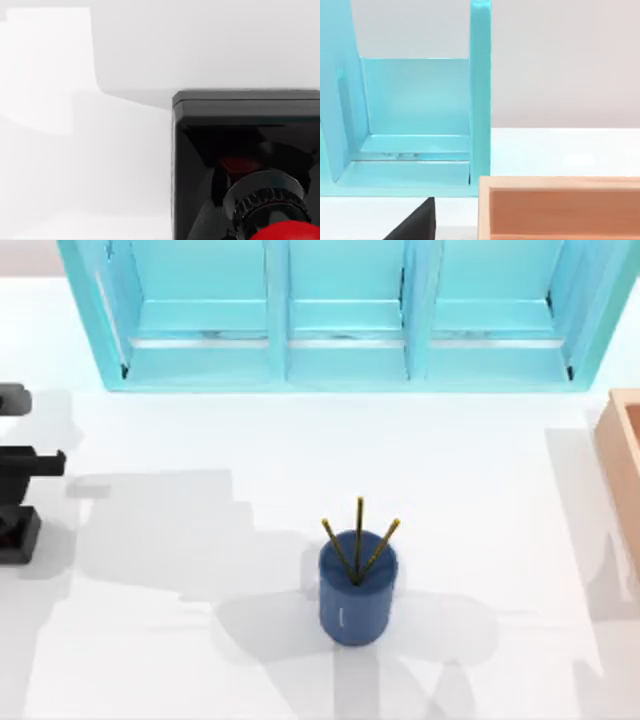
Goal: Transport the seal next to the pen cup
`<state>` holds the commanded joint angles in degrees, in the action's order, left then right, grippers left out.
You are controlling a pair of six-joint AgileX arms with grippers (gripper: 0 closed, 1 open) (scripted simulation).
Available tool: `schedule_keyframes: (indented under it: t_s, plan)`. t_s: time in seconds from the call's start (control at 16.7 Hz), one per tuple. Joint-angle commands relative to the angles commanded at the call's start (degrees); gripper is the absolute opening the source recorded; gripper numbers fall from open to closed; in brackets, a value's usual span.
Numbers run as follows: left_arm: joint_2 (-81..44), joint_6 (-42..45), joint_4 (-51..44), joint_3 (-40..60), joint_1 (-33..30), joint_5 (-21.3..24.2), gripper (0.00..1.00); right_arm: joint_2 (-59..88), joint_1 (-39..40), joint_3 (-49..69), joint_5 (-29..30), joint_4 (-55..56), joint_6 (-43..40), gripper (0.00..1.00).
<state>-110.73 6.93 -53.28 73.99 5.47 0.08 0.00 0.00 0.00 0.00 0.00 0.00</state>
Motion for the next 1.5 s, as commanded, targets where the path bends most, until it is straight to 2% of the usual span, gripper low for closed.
schedule_keyframes:
  t_s: [0.48,0.66,0.96,1.14,1.5]
  plan:
    - [-0.03,-0.72,-0.88,0.9,-0.83,-0.01,0.0,0.0,0.0,0.0,0.0,0.0,0.0,1.0]
    - [-0.17,-5.07,-6.64,6.72,-5.2,-0.03,0.0,0.0,0.0,0.0,0.0,0.0,0.0,1.0]
    - [0.2,-15.88,-23.55,22.17,-16.19,0.02,0.0,0.0,0.0,0.0,0.0,0.0,0.0,1.0]
    - [1.09,-21.34,-30.31,28.84,-21.53,0.0,0.0,0.0,0.0,0.0,0.0,0.0,0.0,1.0]
    - [1.3,-22.68,-31.67,30.25,-22.75,0.03,0.0,0.0,0.0,0.0,0.0,0.0,0.0,1.0]
